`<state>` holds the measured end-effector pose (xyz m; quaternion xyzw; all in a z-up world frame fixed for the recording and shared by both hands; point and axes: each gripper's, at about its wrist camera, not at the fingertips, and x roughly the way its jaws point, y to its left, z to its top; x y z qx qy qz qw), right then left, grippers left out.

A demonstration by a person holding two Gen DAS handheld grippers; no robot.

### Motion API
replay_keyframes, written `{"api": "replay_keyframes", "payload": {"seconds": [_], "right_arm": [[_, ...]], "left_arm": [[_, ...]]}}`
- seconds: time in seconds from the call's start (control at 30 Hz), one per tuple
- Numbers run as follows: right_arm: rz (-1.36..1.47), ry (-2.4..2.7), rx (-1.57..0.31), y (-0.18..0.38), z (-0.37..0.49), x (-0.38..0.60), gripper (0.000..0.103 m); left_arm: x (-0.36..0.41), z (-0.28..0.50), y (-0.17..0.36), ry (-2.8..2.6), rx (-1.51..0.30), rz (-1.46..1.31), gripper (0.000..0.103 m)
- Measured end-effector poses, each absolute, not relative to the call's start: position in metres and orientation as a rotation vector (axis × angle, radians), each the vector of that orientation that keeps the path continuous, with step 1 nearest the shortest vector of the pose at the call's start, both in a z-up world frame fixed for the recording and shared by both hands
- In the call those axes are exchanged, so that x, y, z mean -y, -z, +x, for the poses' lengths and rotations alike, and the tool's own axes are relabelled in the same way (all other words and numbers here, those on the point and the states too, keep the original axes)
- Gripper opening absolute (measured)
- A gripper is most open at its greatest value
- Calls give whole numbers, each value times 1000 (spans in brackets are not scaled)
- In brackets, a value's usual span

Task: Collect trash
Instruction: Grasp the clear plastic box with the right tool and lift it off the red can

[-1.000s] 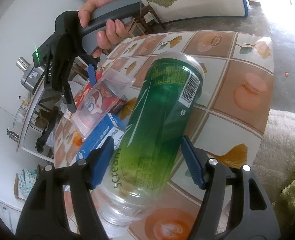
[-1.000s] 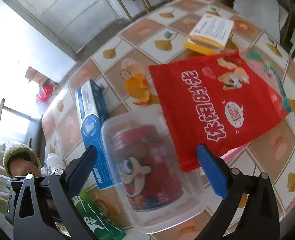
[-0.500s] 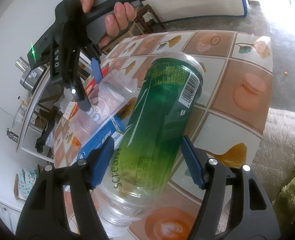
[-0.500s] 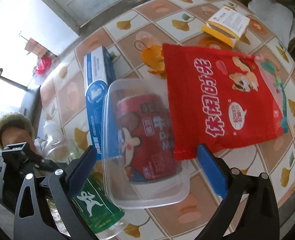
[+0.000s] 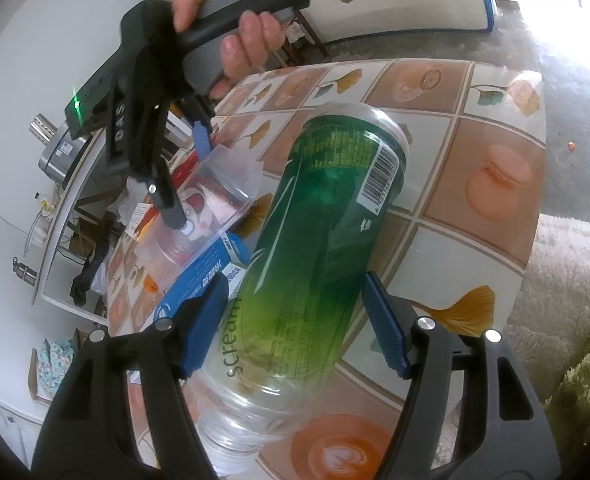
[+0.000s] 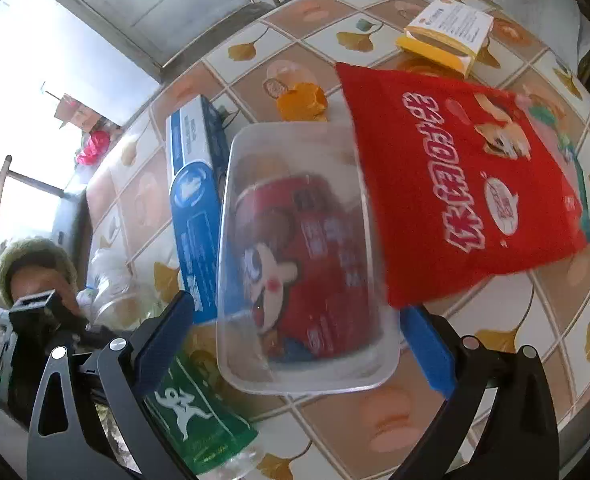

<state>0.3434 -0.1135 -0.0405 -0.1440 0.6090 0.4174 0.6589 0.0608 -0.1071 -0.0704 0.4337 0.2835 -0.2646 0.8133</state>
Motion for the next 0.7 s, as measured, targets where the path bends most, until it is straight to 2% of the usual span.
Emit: {"api": "replay_keyframes", "payload": {"seconds": [0.3,0.4,0.7], "right_arm": [[-341,-861,-1316,41,347,102,96],[-341,-838,-1282,37,346,103,87],[-316,-803,-1187,14,333,111,85]], "left_arm": [[109,59,72,561,-603,938,65],[109,59,72,560,-603,937,65],[111,56,72,559,-597,948,65]]}}
